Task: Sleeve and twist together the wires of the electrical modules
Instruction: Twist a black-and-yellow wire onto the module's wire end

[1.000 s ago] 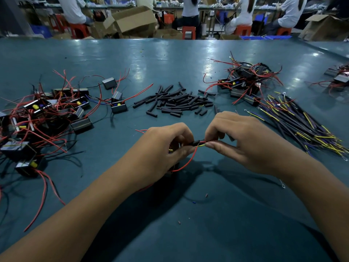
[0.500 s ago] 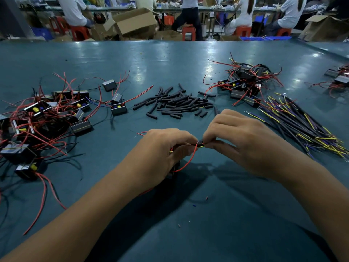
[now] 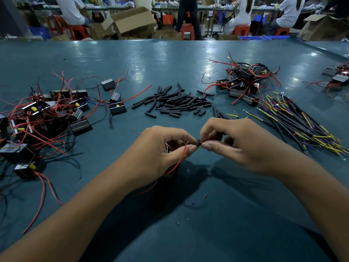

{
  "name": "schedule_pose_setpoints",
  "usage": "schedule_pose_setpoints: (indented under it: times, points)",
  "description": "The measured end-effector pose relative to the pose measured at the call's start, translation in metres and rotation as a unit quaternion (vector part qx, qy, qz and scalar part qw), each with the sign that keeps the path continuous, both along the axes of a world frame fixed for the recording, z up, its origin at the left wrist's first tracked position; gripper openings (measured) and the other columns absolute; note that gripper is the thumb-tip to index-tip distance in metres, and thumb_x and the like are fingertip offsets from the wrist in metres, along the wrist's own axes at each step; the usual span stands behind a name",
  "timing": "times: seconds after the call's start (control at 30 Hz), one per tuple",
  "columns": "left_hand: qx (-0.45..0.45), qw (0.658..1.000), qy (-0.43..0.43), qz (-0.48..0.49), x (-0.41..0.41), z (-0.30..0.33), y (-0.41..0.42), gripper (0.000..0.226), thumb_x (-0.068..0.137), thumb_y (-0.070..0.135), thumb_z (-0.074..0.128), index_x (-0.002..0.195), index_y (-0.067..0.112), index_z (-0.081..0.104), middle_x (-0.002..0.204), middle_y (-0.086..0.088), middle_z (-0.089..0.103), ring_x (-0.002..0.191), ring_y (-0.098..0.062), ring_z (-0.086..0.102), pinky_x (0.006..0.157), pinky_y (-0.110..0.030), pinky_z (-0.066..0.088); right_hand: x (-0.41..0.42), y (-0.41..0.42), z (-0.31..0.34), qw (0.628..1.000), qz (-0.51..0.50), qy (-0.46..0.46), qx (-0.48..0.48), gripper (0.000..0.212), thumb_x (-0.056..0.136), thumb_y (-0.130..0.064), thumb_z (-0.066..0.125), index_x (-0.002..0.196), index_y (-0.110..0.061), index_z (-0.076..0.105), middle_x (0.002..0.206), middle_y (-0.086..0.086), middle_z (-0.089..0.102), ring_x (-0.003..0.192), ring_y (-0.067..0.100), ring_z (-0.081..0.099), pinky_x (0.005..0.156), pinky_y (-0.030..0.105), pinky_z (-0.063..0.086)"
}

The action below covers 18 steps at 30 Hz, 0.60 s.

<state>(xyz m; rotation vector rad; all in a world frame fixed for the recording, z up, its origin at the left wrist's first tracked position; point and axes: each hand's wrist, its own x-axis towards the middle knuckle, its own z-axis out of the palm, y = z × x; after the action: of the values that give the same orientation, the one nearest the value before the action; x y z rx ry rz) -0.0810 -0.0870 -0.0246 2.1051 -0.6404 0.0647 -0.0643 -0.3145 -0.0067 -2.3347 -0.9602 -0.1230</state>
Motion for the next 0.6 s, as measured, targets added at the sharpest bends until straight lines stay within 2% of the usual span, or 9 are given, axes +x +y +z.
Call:
schedule_pose_setpoints:
  times: [0.1, 0.2, 0.37, 0.5, 0.6]
  points:
    - [0.004, 0.999, -0.048, 0.014, -0.0027, -0.0012, -0.0015, 0.006, 0.086, 0.020, 0.078, 0.090, 0.023, 0.076, 0.070, 0.008, 0.067, 0.065, -0.017, 0.059, 0.065, -0.032, 0.047, -0.0008, -0.0001, -0.0007, 0.999, 0.002, 0.036, 0.029, 0.005, 0.093, -0.030, 0.066, 0.092, -0.031, 0.061, 0.080, -0.013, 0.063, 0.068, 0.011, 0.056, 0.056, 0.012, 0.039]
    - [0.003, 0.995, -0.096, 0.031, -0.0040, -0.0019, -0.0044, 0.009, 0.084, 0.017, 0.081, 0.088, 0.018, 0.073, 0.069, 0.008, 0.068, 0.065, -0.016, 0.061, 0.061, -0.028, 0.047, -0.0017, 0.0018, 0.0003, 0.998, 0.001, 0.039, 0.050, 0.004, 0.092, -0.035, 0.062, 0.090, -0.031, 0.061, 0.080, -0.012, 0.063, 0.070, 0.015, 0.057, 0.057, 0.023, 0.045]
    - [-0.009, 0.993, -0.108, 0.037, -0.0032, -0.0036, -0.0033, 0.010, 0.085, 0.026, 0.079, 0.087, 0.018, 0.074, 0.069, 0.011, 0.070, 0.061, -0.012, 0.059, 0.060, -0.021, 0.044, -0.0026, 0.0044, 0.0010, 0.997, -0.003, 0.038, 0.068, 0.005, 0.089, -0.023, 0.065, 0.084, -0.023, 0.064, 0.074, -0.011, 0.060, 0.067, 0.006, 0.054, 0.062, 0.009, 0.037]
    - [0.005, 0.991, -0.128, 0.029, -0.0018, -0.0048, -0.0039, 0.011, 0.088, 0.028, 0.074, 0.090, 0.019, 0.078, 0.071, 0.009, 0.070, 0.064, -0.015, 0.063, 0.065, -0.028, 0.047, -0.0031, 0.0018, 0.0039, 0.998, -0.003, 0.044, 0.051, 0.011, 0.088, -0.011, 0.072, 0.083, -0.018, 0.066, 0.070, -0.012, 0.061, 0.060, 0.001, 0.052, 0.059, 0.006, 0.035]
    - [0.062, 0.987, -0.149, 0.006, -0.0004, -0.0044, -0.0058, 0.012, 0.088, 0.026, 0.070, 0.092, 0.019, 0.079, 0.075, 0.003, 0.069, 0.067, -0.018, 0.062, 0.065, -0.039, 0.048, -0.0034, 0.0031, 0.0047, 1.000, 0.004, 0.010, -0.020, 0.010, 0.087, -0.012, 0.073, 0.084, -0.018, 0.067, 0.070, -0.010, 0.063, 0.064, 0.004, 0.054, 0.061, 0.008, 0.035]
